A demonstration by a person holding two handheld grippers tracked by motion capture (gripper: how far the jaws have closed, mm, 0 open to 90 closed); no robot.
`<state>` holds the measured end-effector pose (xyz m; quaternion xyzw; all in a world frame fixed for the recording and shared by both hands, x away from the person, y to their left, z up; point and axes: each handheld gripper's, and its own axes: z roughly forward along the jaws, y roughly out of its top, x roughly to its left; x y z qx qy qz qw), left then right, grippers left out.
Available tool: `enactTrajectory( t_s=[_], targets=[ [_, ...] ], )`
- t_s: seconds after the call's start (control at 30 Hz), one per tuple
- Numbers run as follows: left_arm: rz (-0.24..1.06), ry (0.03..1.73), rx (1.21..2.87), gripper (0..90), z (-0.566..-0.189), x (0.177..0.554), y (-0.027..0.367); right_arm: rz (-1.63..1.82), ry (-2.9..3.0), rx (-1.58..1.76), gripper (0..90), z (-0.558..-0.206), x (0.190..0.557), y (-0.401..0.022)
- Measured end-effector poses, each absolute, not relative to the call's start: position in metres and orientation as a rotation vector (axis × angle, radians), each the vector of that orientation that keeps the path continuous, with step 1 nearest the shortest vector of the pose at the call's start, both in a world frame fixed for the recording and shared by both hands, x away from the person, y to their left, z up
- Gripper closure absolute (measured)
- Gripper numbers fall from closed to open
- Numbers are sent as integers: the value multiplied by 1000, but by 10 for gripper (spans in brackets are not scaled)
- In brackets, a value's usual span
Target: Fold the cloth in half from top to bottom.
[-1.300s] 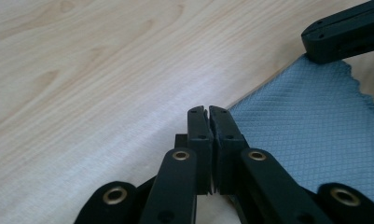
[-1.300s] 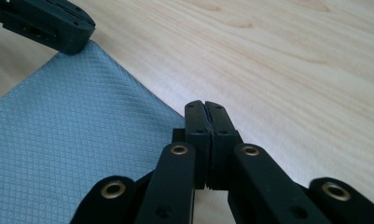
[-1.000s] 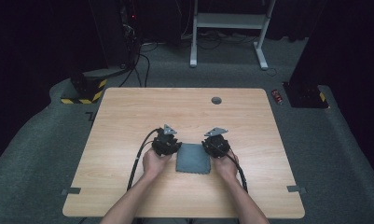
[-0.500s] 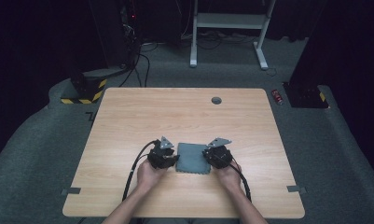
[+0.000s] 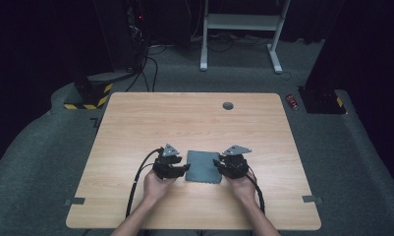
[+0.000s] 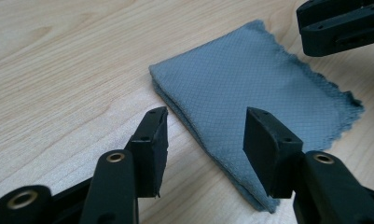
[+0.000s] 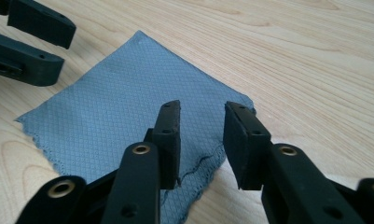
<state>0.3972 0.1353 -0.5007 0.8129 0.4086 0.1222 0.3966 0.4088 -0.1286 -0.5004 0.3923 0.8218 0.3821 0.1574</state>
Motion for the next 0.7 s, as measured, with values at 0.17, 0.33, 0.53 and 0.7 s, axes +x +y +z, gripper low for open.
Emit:
enactTrajectory(
  t_s=[0.17,0.33,0.53,0.7],
  targets=[
    [310,1038,2014,492,-495,391,144,1136,2326,1159,623,-499,405,-139],
    [322,1042,1994,494,-492,388,154,1151,2297,1192,613,-498,401,-148],
    [330,1054,1967,494,-491,382,166,1173,2263,1210,602,-495,394,-158],
    [332,1071,1939,493,-491,378,174,1180,2246,1208,596,-493,390,-166]
  ],
)
